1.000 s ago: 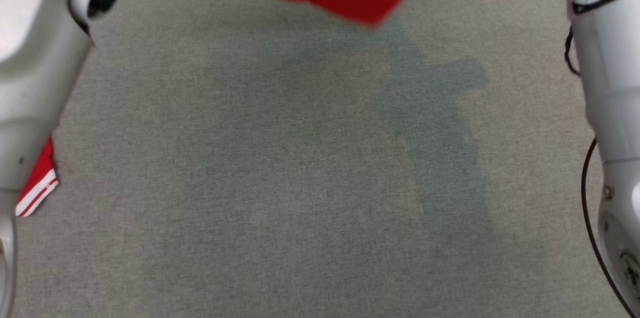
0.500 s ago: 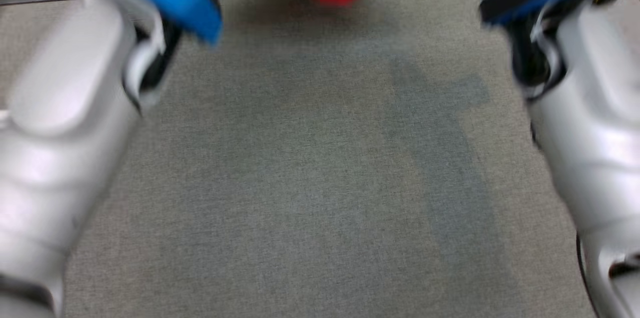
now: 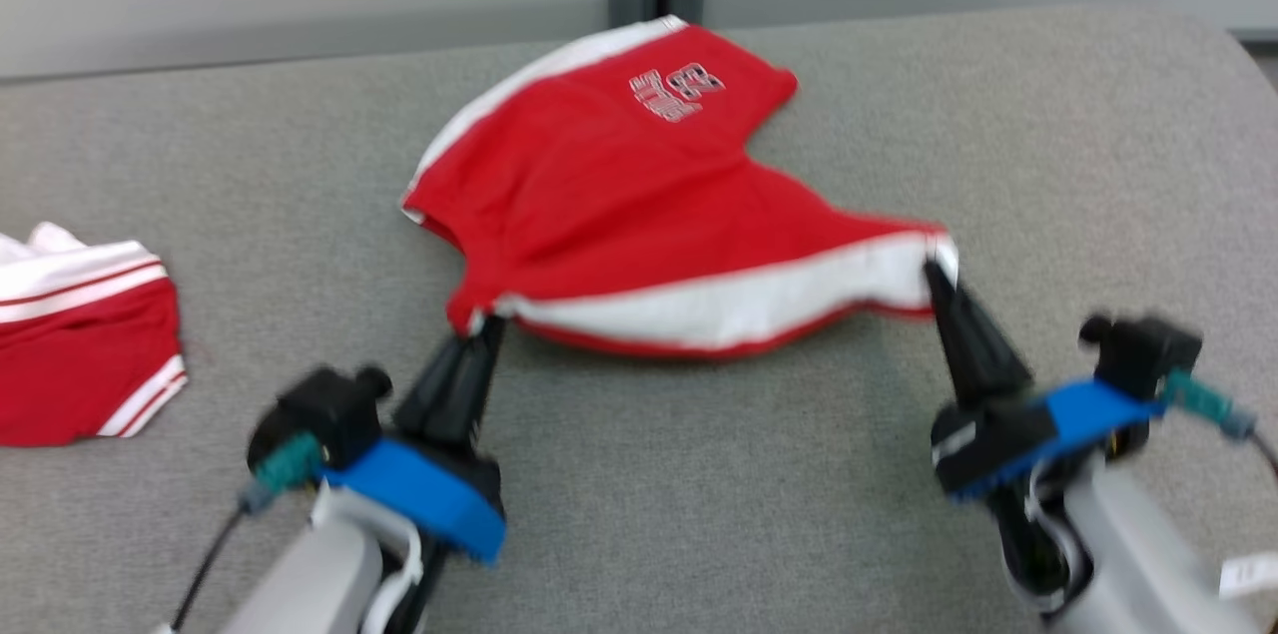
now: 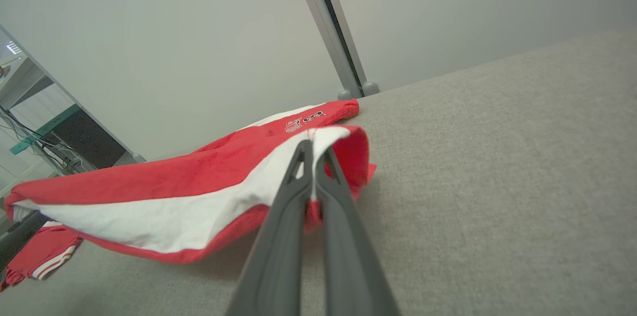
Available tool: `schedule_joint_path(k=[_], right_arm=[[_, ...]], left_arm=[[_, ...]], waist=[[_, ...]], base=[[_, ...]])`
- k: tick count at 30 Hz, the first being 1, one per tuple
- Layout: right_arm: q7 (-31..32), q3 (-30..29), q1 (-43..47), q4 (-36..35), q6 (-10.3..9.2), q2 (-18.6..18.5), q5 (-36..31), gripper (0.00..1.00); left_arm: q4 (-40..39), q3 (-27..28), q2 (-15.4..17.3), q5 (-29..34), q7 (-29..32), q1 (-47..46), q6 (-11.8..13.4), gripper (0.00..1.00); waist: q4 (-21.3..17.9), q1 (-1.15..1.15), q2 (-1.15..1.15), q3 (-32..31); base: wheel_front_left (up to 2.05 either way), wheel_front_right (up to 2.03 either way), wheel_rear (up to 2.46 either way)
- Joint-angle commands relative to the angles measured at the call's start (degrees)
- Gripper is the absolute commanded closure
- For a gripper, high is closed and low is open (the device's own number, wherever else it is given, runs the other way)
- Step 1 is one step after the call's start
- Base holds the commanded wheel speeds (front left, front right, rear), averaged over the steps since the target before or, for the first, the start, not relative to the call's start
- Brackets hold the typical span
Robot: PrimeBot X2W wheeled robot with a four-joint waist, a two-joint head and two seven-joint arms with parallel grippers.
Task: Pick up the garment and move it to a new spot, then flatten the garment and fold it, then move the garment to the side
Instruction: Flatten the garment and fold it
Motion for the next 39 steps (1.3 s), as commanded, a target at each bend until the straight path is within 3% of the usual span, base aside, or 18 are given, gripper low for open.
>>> schedule_joint_path(k=[1, 5, 8, 14, 20, 26, 31, 39], right_arm=[[-0.19, 0.21, 1.78, -0.54, 0.03, -0.59, 0.02, 1.0], [-0.19, 0.59, 10.81, -4.25, 0.03, -1.56, 0.71, 1.0], [-0.19, 0.15, 17.7, -7.13, 0.03, -1.95, 1.35, 1.0], [-0.19, -1.79, 30.48, -12.6, 0.03, -1.6, 2.15, 1.0], [-0.19, -4.67, 34.78, -15.36, 0.03, -1.06, 1.05, 1.0], [-0.19, -8.03, 28.79, -15.09, 0.03, -0.74, -0.17, 1.0], [-0.19, -8.56, 18.47, -12.81, 0.03, -0.34, -2.49, 1.0], [0.12, -4.07, -4.84, -0.05, 0.03, -1.85, -4.52, 1.0]], left_arm=[[-0.43, 0.05, 0.06, 0.19, -0.16, 1.08, -0.02, 1.0], [-3.11, 0.66, -0.67, 0.7, -0.15, 9.19, -0.02, 1.0], [-4.55, -1.24, 0.61, 1.63, -0.15, 14.46, -0.02, 1.0], [-7.67, 1.6, 0.71, 1.18, -0.15, 24.2, -0.02, 1.0], [-9.48, 1.22, 1.03, 2.27, -0.15, 26.5, -0.02, 1.0], [-9.79, 0.73, 0.55, 1.99, -0.16, 22.02, -0.02, 1.0], [-8.64, 0.52, 0.02, 1.67, -0.16, 15.97, -0.02, 1.0], [-3.2, -0.53, -0.63, 0.66, -0.16, 4.69, -0.02, 1.0]], waist=[[-0.11, 0.01, 0.01, -0.82], [0.18, 0.01, 0.01, -3.71], [0.42, 0.01, 0.01, -5.84], [1.46, 0.01, 0.01, -8.31], [2.05, 0.01, 0.01, -8.72], [2.7, 0.01, 0.01, -8.21], [3.66, 0.01, 0.01, -6.55], [5.3, 0.01, 0.01, -0.75]], base=[[0.0, 0.0, 0.0], [0.0, 0.0, 0.0], [0.0, 0.0, 0.0], [0.0, 0.0, 0.0], [0.0, 0.0, 0.0], [0.0, 0.0, 0.0], [0.0, 0.0, 0.0], [0.0, 0.0, 0.0]])
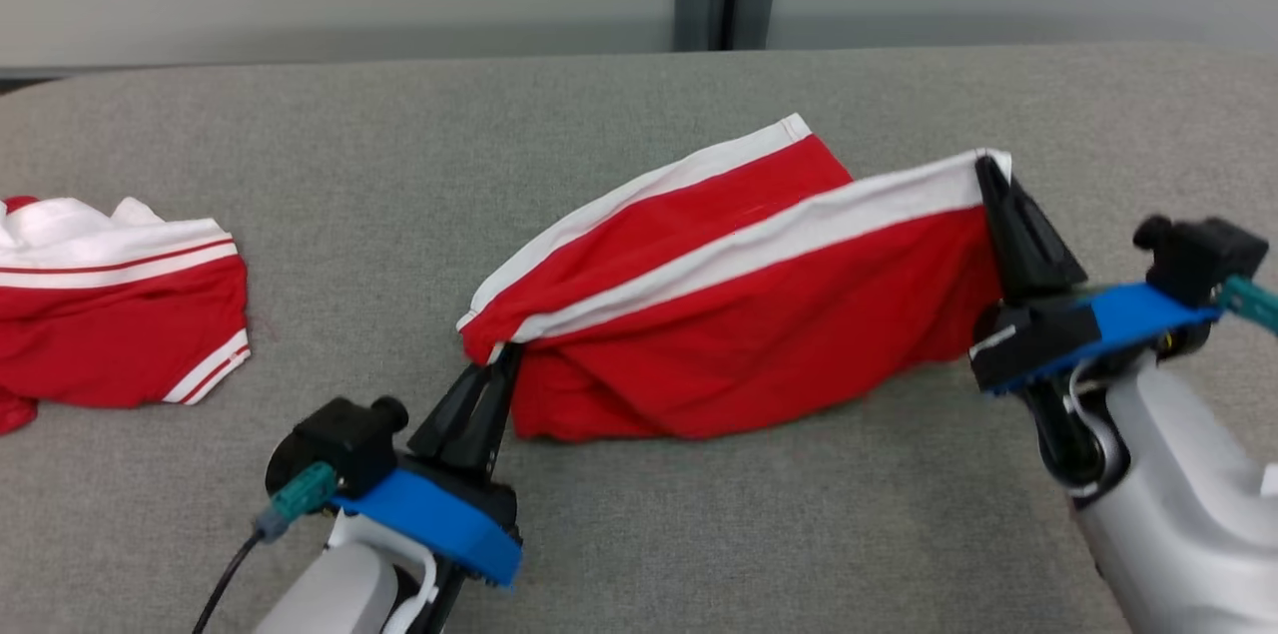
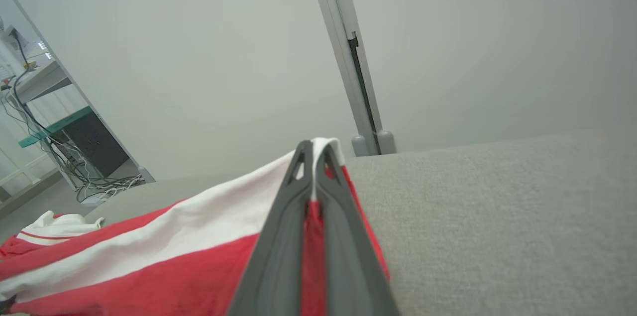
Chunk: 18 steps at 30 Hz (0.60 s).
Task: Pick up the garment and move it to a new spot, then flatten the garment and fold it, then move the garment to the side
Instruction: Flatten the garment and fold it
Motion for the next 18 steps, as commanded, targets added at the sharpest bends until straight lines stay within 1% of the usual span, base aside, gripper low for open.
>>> schedule_joint_path(k=[1, 6, 9, 11, 14, 18], right_arm=[[0.03, 0.75, -3.3, 2.26, 0.03, -0.44, -0.45, 1.0], [0.11, 3.45, -17.26, 14.95, 0.03, -0.18, -1.49, 1.0], [0.01, 5.44, -23.53, 21.77, 0.03, 0.45, -2.57, 1.0], [-0.04, 6.34, -26.9, 26.45, 0.03, 0.95, -2.96, 1.0], [-0.12, 8.63, -30.57, 31.63, 0.03, 2.06, -3.97, 1.0], [-0.37, 10.14, -32.97, 35.78, 0.03, 3.3, -3.63, 1.0]], left_arm=[[0.68, -0.01, -0.55, -0.14, -0.15, -2.31, -0.02, 1.0], [4.94, 0.13, -2.47, -0.29, -0.15, -9.49, -0.02, 1.0], [7.51, 0.51, -3.47, -0.21, -0.15, -12.99, -0.02, 1.0], [9.12, -0.39, -4.11, -0.19, -0.15, -14.96, -0.02, 1.0], [11.07, -0.77, -4.49, -0.66, -0.15, -17.31, -0.02, 1.0], [12.89, -1.14, -5.14, -0.9, -0.15, -18.33, -0.02, 1.0]], waist=[[1.51, -0.02, -0.01, 1.98], [4.02, -0.02, -0.01, 6.77], [4.93, -0.02, -0.01, 9.15], [5.47, -0.02, -0.01, 10.39], [5.91, -0.02, -0.01, 11.69], [5.86, -0.02, -0.01, 12.48]], base=[[0.0, 0.0, 0.0], [0.0, 0.0, 0.0], [0.0, 0.0, 0.0], [0.0, 0.0, 0.0], [0.0, 0.0, 0.0], [0.0, 0.0, 0.0]])
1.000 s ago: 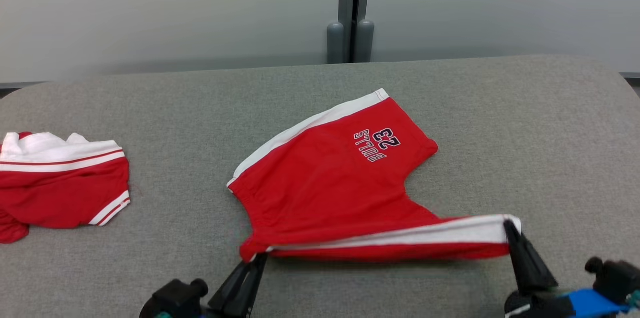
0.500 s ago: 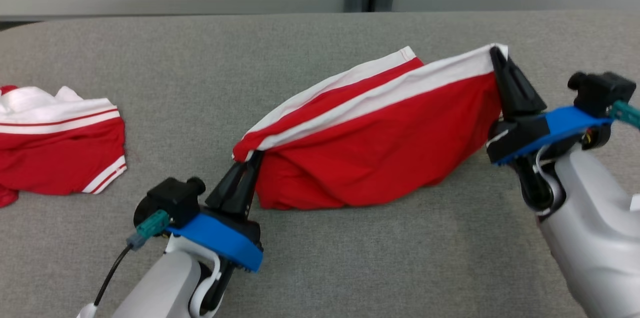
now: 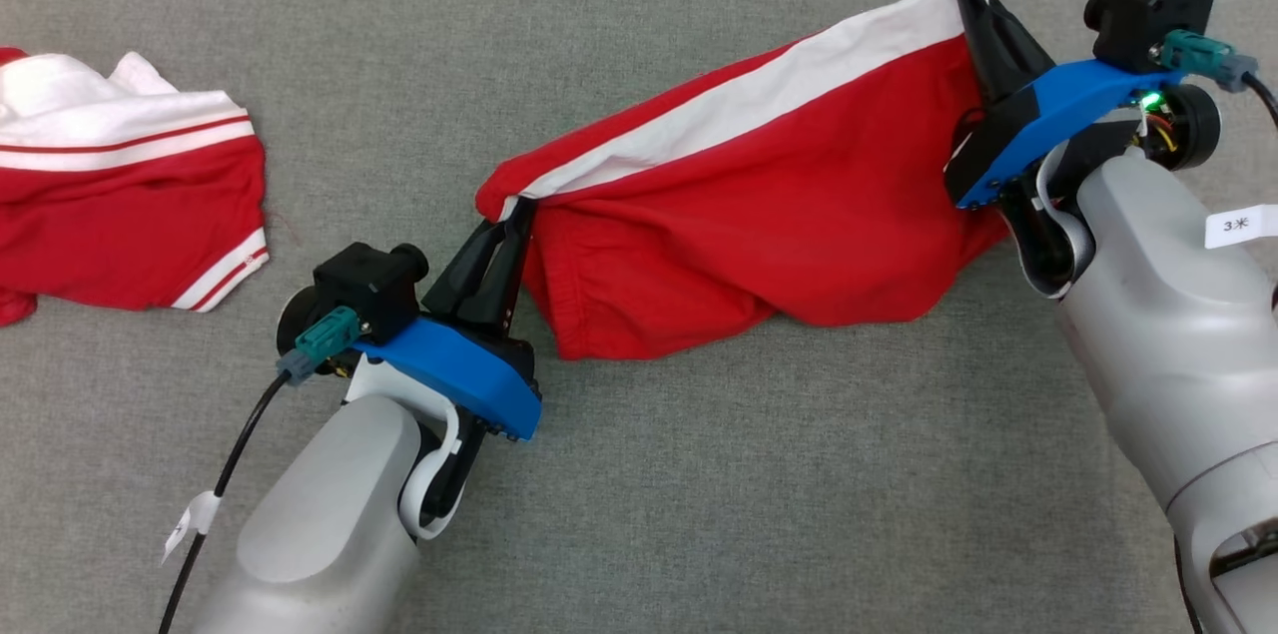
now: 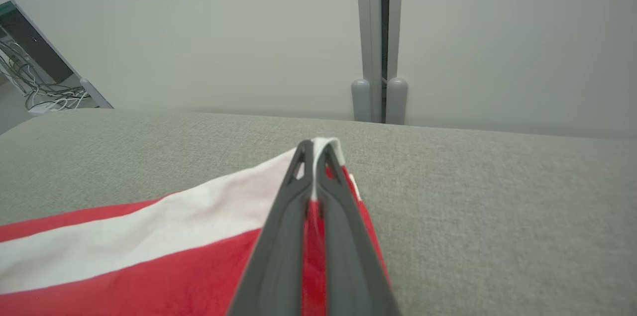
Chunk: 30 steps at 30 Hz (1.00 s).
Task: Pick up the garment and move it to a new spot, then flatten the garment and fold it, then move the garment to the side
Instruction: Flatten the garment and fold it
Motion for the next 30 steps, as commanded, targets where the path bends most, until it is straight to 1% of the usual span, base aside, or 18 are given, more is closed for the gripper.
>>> schedule_joint_path(k=[1, 2, 3, 4, 8, 13, 14, 15, 16, 17, 22, 24, 27, 30], right_arm=[[-0.34, 0.59, -1.02, 0.79, 0.03, 0.33, 0.17, 1.0], [-0.4, 0.81, -1.31, 1.11, 0.03, 0.31, 0.31, 0.64], [-0.43, 0.88, -1.46, 1.18, 0.03, 0.24, 0.4, 0.0], [-0.41, 1.1, -1.15, 1.16, 0.03, 0.25, 0.49, 0.0], [-0.43, 2.15, 1.47, 0.66, 0.03, -0.89, 0.16, 0.0], [-0.4, 3.01, 5.45, 0.6, 0.03, -3.01, 0.76, 0.0], [-0.39, 3.35, 6.31, 1.07, 0.03, -3.25, 0.81, 0.0], [-0.39, 3.35, 6.31, 1.07, 0.03, -3.25, 0.81, 0.0], [-0.4, 3.59, 7.53, 1.71, 0.03, -4.04, 1.36, 0.0], [-0.41, 3.85, 8.88, 2.51, 0.03, -4.78, 1.72, 0.0], [-0.41, 4.22, 10.46, 4.92, 0.03, -5.65, 2.43, 0.0], [-0.41, 4.25, 10.35, 5.73, 0.03, -5.67, 2.64, 0.0], [-0.41, 4.51, 10.16, 7.42, 0.03, -5.27, 2.87, 0.0], [0.3, 4.86, 9.92, 9.27, 0.03, -4.64, 3.45, 0.0]], left_arm=[[0.26, 0.01, -0.36, -0.4, -0.15, -1.05, -0.02, 1.0], [0.34, 0.18, -0.51, -0.54, -0.15, -1.06, -0.02, 1.0], [0.4, 0.41, -0.53, -0.57, -0.15, -0.91, -0.02, 0.22], [0.55, 0.6, -0.55, -0.41, -0.15, -0.59, -0.02, 0.0], [0.37, 1.33, -0.4, 2.3, -0.15, 1.5, -0.02, 0.0], [-3.08, 6.86, -0.92, 7.52, -0.15, 6.59, 0.0, 0.0], [-4.51, 8.61, -0.75, 9.16, -0.15, 7.67, 0.48, 0.0], [-4.51, 8.61, -0.75, 9.16, -0.15, 7.67, 0.48, 0.0], [-7.92, 12.58, -1.61, 11.64, -0.16, 10.97, 1.51, 0.0], [-11.86, 17.78, -2.83, 13.68, -0.15, 14.27, 2.34, 0.0], [-20.53, 29.07, -6.04, 20.42, -0.15, 21.27, 3.17, 0.0], [-23.62, 32.26, -7.04, 23.43, -0.15, 22.98, 3.47, 0.0], [-26.61, 34.51, -8.11, 28.45, -0.15, 25.52, 4.54, 0.0], [-27.14, 35.72, -8.64, 29.99, -0.15, 27.5, 5.53, 0.0]], waist=[[-0.01, -0.02, -0.02, 0.09], [-0.08, -0.02, -0.02, 0.03], [-0.14, -0.02, -0.02, -0.11], [-0.22, -0.02, -0.02, -0.39], [-0.2, -0.02, -0.02, -2.07], [0.13, -0.02, -0.02, -4.69], [0.32, -0.02, -0.02, -5.13], [0.32, -0.02, -0.02, -5.13], [0.98, -0.02, -0.02, -5.84], [1.61, -0.02, -0.02, -6.29], [2.82, -0.02, -0.02, -6.45], [3.12, -0.02, -0.02, -6.23], [3.51, -0.02, -0.02, -6.0], [3.75, -0.02, -0.02, -5.97]], base=[[0.0, 0.0, 0.0], [0.0, 0.0, 0.0], [0.0, 0.0, 0.0], [0.0, 0.0, 0.0], [0.0, 0.0, 0.0], [0.0, 0.0, 0.0], [0.0, 0.0, 0.0], [0.0, 0.0, 0.0], [0.0, 0.0, 0.0], [0.0, 0.0, 0.0], [0.0, 0.0, 0.0], [0.0, 0.0, 0.0], [0.0, 0.0, 0.0], [0.0, 0.0, 0.0]])
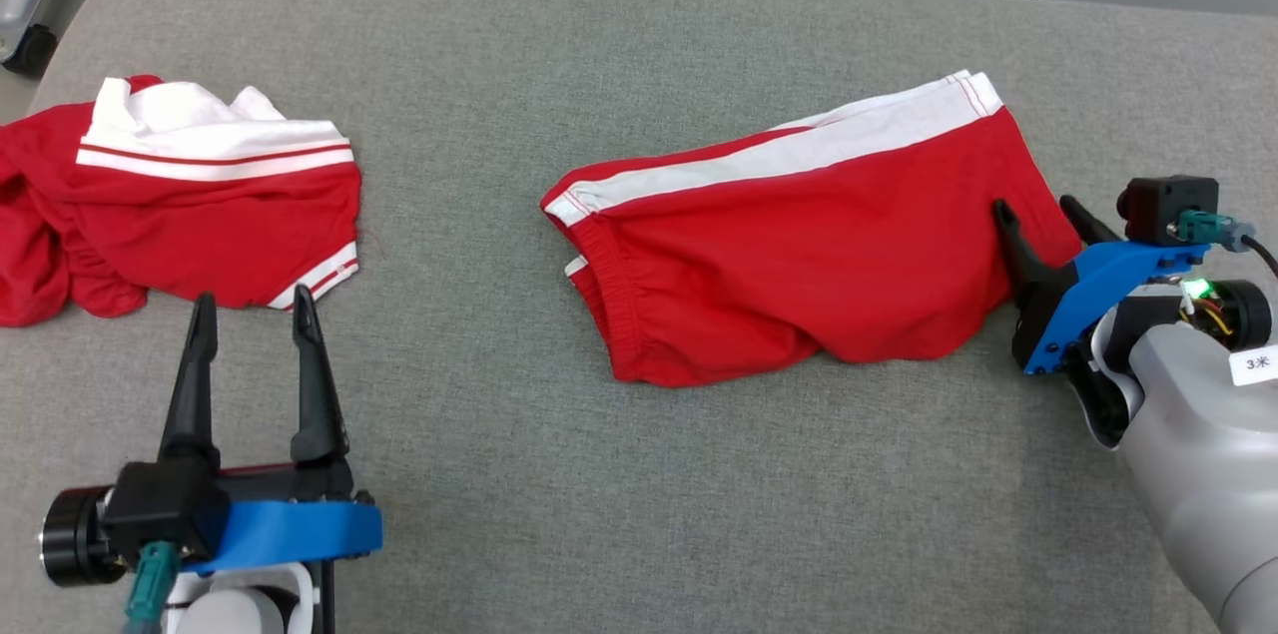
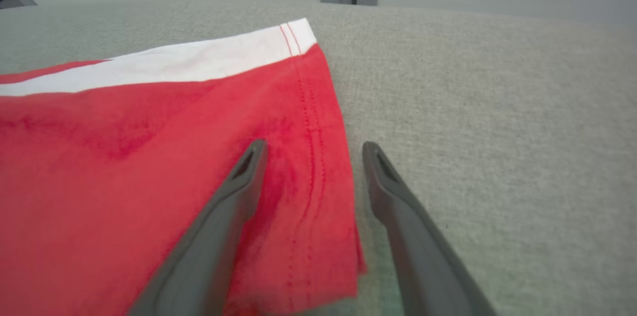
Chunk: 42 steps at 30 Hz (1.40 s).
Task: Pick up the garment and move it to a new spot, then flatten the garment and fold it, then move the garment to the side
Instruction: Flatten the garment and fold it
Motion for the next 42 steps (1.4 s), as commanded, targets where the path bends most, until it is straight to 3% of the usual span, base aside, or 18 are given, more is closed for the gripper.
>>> schedule_joint_path(k=[1, 4, 5, 6, 7, 11, 20, 33, 42], right_arm=[[0.16, 0.09, 0.04, 0.36, 0.03, 0.19, 0.17, 0.0], [1.47, 0.34, 0.41, 1.07, 0.03, 0.75, 1.23, 0.0], [1.85, 0.37, 0.73, 1.16, 0.03, 0.94, 1.8, 0.36], [2.29, 0.35, 0.95, 1.26, 0.03, 1.0, 2.35, 0.6], [2.78, 0.24, 1.2, 1.36, 0.03, 1.14, 2.9, 1.0], [4.53, -0.54, 2.82, 1.62, 0.03, 1.3, 5.81, 1.0], [1.1, -1.42, 8.75, -3.43, 0.03, -0.86, 11.74, 1.0], [-0.55, -2.16, 18.99, -10.18, 0.03, -8.74, 19.11, 1.0], [-0.99, -2.23, 18.04, -18.01, 0.03, -6.43, 19.86, 1.0]], left_arm=[[0.04, 0.35, -0.06, 0.62, -0.15, 0.31, 0.3, 0.0], [0.61, 0.22, -0.35, 1.54, -0.15, 1.31, 0.93, 0.0], [0.86, 0.12, -0.39, 1.62, -0.15, 1.5, 0.9, 0.0], [1.15, -0.15, -0.4, 2.03, -0.15, 1.79, 0.91, 0.0], [1.42, -0.32, -0.41, 2.07, -0.15, 2.0, 0.99, 0.0], [2.35, -0.76, -0.44, 2.4, -0.15, 2.38, 1.34, 0.0], [3.5, 0.06, -0.49, 2.9, -0.14, 4.05, 1.14, 0.0], [2.97, 1.59, -0.49, 3.23, -0.15, 6.75, 0.38, 0.0], [3.32, 1.33, -0.48, 3.06, -0.15, 6.97, 0.75, 0.0]], waist=[[0.0, 0.0, 0.01, -0.04], [0.07, 0.0, 0.01, -0.35], [0.07, 0.0, 0.01, -0.54], [0.06, 0.0, 0.01, -0.73], [0.03, 0.0, 0.01, -0.91], [-0.26, 0.0, 0.01, -2.06], [-2.62, 0.0, 0.01, -6.63], [-5.28, 0.0, 0.01, -9.23], [-5.37, 0.0, 0.01, -9.93]], base=[[0.0, 0.0, 0.0], [0.0, 0.0, 0.0], [0.0, 0.0, 0.0], [0.0, 0.0, 0.0], [0.0, 0.0, 0.0], [0.0, 0.0, 0.0], [0.0, 0.0, 0.0], [0.0, 0.0, 0.0], [0.0, 0.0, 0.0]])
